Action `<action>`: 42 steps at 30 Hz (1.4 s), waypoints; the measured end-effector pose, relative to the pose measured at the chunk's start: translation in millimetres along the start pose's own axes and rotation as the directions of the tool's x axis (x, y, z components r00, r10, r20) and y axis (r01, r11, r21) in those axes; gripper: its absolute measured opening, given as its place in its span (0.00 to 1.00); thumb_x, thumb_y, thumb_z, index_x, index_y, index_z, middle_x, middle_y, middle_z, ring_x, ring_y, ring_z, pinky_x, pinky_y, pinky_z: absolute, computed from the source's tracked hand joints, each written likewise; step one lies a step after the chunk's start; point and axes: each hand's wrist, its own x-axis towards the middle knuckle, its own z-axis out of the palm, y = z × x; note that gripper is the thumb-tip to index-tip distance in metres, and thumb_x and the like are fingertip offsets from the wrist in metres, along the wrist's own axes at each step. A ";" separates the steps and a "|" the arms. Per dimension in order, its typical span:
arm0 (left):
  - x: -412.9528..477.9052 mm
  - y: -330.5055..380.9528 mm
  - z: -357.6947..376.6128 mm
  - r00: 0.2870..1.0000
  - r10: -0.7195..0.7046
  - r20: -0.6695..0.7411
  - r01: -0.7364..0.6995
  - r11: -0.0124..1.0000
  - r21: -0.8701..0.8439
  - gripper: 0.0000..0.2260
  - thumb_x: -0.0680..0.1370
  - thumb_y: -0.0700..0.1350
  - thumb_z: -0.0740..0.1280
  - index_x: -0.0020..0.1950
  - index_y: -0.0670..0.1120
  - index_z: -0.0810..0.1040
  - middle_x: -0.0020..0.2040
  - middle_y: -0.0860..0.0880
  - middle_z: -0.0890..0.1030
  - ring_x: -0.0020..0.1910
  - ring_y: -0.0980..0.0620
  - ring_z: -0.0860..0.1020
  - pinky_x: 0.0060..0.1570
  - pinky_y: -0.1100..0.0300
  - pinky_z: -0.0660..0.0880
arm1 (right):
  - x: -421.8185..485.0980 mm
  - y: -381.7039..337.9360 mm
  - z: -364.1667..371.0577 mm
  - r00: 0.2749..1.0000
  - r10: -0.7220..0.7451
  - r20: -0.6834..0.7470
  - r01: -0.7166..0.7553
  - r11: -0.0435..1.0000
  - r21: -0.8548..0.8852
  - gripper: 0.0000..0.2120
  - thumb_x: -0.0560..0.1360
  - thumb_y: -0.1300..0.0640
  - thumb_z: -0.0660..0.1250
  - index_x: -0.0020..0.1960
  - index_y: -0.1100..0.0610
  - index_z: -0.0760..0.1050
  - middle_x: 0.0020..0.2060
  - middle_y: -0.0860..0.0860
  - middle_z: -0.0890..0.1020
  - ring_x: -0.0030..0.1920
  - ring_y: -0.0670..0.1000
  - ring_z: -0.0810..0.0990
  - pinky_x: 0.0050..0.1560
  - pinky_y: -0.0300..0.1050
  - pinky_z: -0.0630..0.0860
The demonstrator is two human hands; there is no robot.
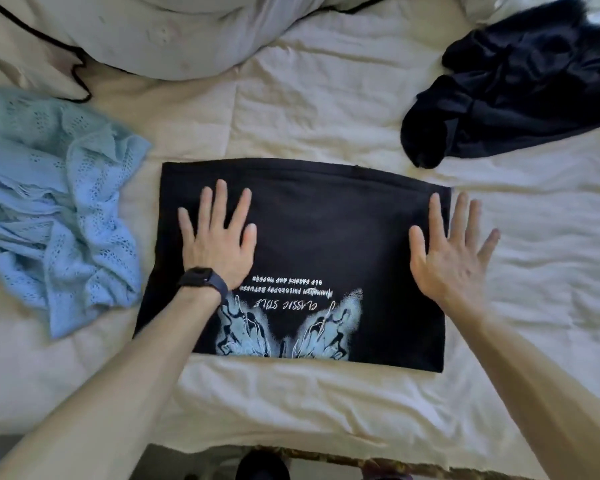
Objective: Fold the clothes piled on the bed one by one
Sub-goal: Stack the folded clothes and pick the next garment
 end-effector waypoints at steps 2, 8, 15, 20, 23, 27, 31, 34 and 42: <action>-49.2 58.2 12.0 0.991 0.133 0.027 -0.130 0.988 -0.086 0.28 0.82 0.59 0.53 0.82 0.58 0.54 0.83 0.46 0.50 0.81 0.43 0.51 0.74 0.32 0.50 | -38.4 12.7 -0.1 0.992 -0.114 0.058 0.115 0.993 -0.019 0.30 0.83 0.36 0.42 0.82 0.39 0.38 0.82 0.49 0.37 0.82 0.51 0.35 0.78 0.64 0.37; -176.7 213.0 49.3 0.888 0.383 0.253 -0.341 0.920 -0.194 0.36 0.75 0.64 0.63 0.81 0.59 0.55 0.83 0.49 0.49 0.81 0.41 0.47 0.74 0.32 0.52 | -99.7 75.5 10.3 0.969 -0.017 0.245 0.032 0.998 -0.059 0.30 0.84 0.40 0.43 0.83 0.42 0.40 0.83 0.50 0.39 0.82 0.51 0.36 0.79 0.64 0.41; -170.5 250.0 19.4 0.961 0.275 -0.007 -0.267 0.928 -0.261 0.21 0.63 0.48 0.78 0.55 0.55 0.83 0.55 0.50 0.81 0.54 0.46 0.80 0.53 0.50 0.78 | -107.0 124.8 -1.0 0.930 -0.144 0.339 0.139 0.989 0.039 0.27 0.85 0.44 0.43 0.83 0.43 0.44 0.83 0.49 0.43 0.82 0.51 0.40 0.80 0.61 0.45; -143.6 246.9 -10.4 0.942 -0.249 0.225 0.335 0.687 -0.644 0.14 0.81 0.56 0.64 0.40 0.50 0.73 0.34 0.54 0.75 0.38 0.45 0.72 0.37 0.53 0.63 | -90.0 109.4 -32.2 0.952 -0.007 0.306 -0.112 0.922 0.371 0.23 0.84 0.44 0.58 0.76 0.51 0.69 0.76 0.54 0.70 0.76 0.56 0.67 0.74 0.55 0.64; -129.3 221.7 -22.4 0.747 -0.481 0.460 0.617 0.241 -0.750 0.11 0.82 0.55 0.62 0.44 0.51 0.74 0.38 0.58 0.75 0.45 0.47 0.75 0.42 0.58 0.62 | -71.9 80.2 -57.9 0.909 0.102 0.404 -0.366 0.660 0.656 0.17 0.82 0.41 0.61 0.61 0.52 0.77 0.58 0.51 0.83 0.59 0.52 0.82 0.60 0.52 0.77; -132.4 205.6 -45.4 0.846 -0.363 0.390 0.509 0.332 -0.794 0.09 0.81 0.54 0.65 0.42 0.55 0.75 0.35 0.60 0.80 0.40 0.60 0.78 0.40 0.62 0.67 | -39.8 41.4 -72.7 0.771 -0.030 0.637 -0.586 0.357 0.727 0.24 0.78 0.35 0.67 0.63 0.53 0.75 0.55 0.49 0.83 0.55 0.51 0.83 0.52 0.50 0.81; -148.9 203.9 -60.9 0.966 -0.216 0.142 0.244 0.575 -0.781 0.08 0.79 0.58 0.64 0.46 0.55 0.74 0.39 0.63 0.78 0.36 0.55 0.75 0.33 0.62 0.66 | -6.1 12.5 -68.9 0.726 -0.061 0.685 -0.647 0.277 0.711 0.22 0.77 0.38 0.70 0.60 0.53 0.78 0.52 0.51 0.85 0.48 0.54 0.87 0.41 0.46 0.83; -158.4 194.8 -71.2 0.986 -0.160 0.051 0.139 0.606 -0.783 0.09 0.79 0.59 0.63 0.55 0.58 0.73 0.46 0.60 0.78 0.37 0.54 0.75 0.32 0.62 0.66 | 12.0 0.8 -65.1 0.767 0.043 0.640 -0.628 0.254 0.736 0.10 0.80 0.54 0.70 0.59 0.56 0.76 0.52 0.54 0.82 0.42 0.52 0.83 0.33 0.40 0.80; -166.2 135.0 -85.9 0.955 -0.249 0.158 0.234 0.313 -0.921 0.08 0.80 0.55 0.64 0.49 0.53 0.78 0.38 0.55 0.82 0.38 0.58 0.80 0.39 0.61 0.76 | 17.6 -58.6 -84.8 0.848 0.128 0.515 -0.521 0.386 0.761 0.06 0.76 0.67 0.69 0.46 0.58 0.74 0.43 0.57 0.78 0.32 0.49 0.78 0.31 0.37 0.78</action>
